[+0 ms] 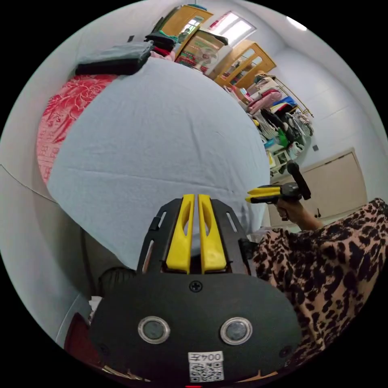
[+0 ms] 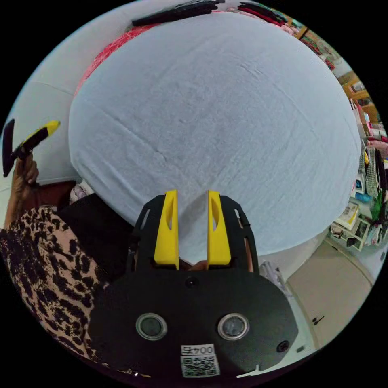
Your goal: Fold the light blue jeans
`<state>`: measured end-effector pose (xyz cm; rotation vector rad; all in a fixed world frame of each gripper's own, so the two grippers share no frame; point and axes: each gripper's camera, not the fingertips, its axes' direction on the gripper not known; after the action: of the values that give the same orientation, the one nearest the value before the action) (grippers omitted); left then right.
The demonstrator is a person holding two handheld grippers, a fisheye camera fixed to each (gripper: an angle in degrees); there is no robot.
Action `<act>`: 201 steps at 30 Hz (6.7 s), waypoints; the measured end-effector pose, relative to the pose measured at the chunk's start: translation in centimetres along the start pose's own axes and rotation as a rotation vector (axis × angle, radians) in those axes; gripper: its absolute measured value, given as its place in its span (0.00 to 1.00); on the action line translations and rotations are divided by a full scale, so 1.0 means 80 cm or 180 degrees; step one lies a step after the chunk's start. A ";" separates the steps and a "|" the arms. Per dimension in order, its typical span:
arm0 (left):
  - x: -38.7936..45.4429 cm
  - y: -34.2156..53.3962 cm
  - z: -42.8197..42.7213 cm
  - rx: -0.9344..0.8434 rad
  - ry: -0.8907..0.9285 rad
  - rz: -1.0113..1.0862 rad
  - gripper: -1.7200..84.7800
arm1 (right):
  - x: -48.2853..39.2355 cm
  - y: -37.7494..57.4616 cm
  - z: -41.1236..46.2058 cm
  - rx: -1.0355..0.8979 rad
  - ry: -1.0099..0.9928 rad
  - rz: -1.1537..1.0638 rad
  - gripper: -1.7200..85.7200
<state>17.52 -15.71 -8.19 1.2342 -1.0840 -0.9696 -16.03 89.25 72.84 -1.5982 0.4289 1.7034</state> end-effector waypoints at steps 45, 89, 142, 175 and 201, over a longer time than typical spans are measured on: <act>-0.204 -0.621 -0.416 0.1379 -0.0151 0.1165 0.06 | -0.006 0.039 -0.372 0.0151 0.0120 0.1134 0.10; 0.152 -0.161 0.020 -0.1232 0.0262 0.2028 0.23 | 0.012 0.266 -0.414 0.1538 -0.2179 0.0639 0.02; -0.154 0.040 -0.137 0.0692 0.0914 -0.0094 0.14 | -0.248 -0.006 -0.766 0.1624 -0.1971 -0.1383 0.07; -0.364 -0.008 -0.004 0.0642 0.1540 -0.1268 0.25 | -0.164 -0.170 -0.802 0.1797 -0.1534 -0.1036 0.23; -0.333 0.025 -0.050 0.0143 0.1348 -0.1613 0.45 | -0.239 -0.005 -0.675 0.0438 -0.2588 -0.1898 0.04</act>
<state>15.34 11.22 -8.91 1.7037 -0.4680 -0.9939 21.22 46.76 82.27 -0.7105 -0.3069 1.6216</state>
